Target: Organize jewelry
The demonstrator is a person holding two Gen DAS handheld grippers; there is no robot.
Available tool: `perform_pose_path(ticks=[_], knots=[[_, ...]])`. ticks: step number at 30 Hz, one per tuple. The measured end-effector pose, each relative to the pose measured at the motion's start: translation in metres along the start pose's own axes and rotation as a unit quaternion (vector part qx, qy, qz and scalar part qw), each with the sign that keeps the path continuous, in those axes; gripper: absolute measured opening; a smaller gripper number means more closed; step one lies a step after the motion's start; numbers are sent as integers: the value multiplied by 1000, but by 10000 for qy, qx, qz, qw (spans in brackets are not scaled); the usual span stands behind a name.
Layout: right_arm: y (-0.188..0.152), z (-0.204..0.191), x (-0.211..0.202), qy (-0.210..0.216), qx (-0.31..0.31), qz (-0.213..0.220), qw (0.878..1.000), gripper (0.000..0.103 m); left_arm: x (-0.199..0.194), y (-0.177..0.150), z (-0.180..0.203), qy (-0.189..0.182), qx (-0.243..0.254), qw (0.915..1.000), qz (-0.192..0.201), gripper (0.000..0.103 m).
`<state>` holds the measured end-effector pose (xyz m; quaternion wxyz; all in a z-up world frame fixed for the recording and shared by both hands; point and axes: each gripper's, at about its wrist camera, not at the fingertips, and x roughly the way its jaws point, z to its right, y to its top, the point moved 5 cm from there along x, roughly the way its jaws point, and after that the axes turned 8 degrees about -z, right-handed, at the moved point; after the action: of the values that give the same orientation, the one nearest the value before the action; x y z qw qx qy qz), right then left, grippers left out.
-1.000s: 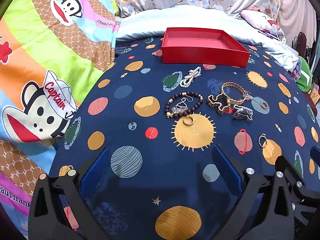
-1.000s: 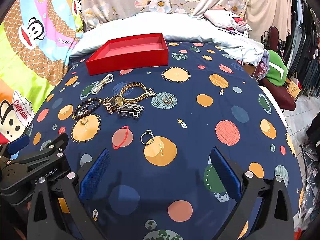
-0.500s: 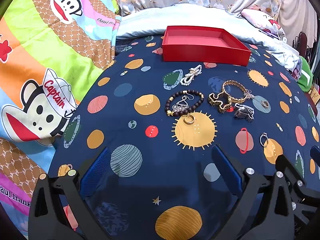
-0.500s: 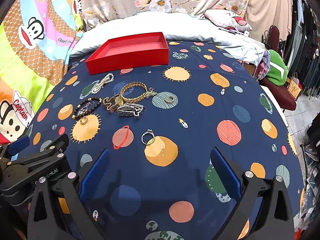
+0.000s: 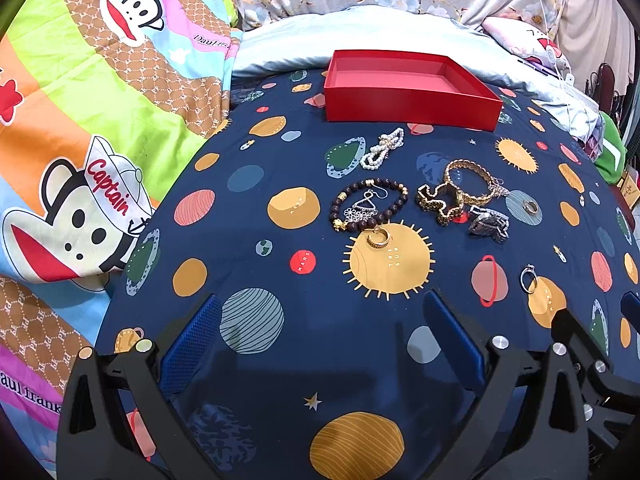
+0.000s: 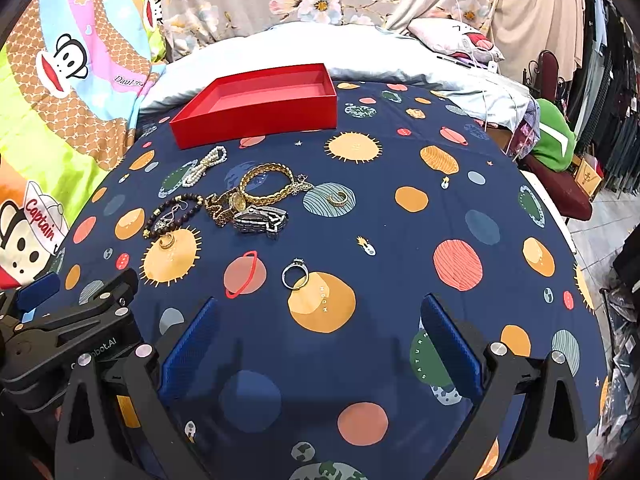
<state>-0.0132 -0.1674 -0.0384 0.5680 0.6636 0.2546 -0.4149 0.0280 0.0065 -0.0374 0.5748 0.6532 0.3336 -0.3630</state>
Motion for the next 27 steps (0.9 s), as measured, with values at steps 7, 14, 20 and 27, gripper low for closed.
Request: perform_pose_path(ticks=[7, 14, 20, 27], knots=[[0, -1, 1, -8, -4, -1, 10000, 98, 2, -1, 1, 0, -3, 10000, -18, 98], [1, -1, 0, -8, -3, -2, 10000, 98, 3, -1, 0, -1, -10, 10000, -25, 98], [1, -1, 0, -6, -1, -8, 10000, 98, 4, -2, 1, 1, -8, 10000, -28, 98], [2, -2, 0, -3, 0, -20, 10000, 98, 4, -1, 0, -3, -13, 10000, -39, 98]])
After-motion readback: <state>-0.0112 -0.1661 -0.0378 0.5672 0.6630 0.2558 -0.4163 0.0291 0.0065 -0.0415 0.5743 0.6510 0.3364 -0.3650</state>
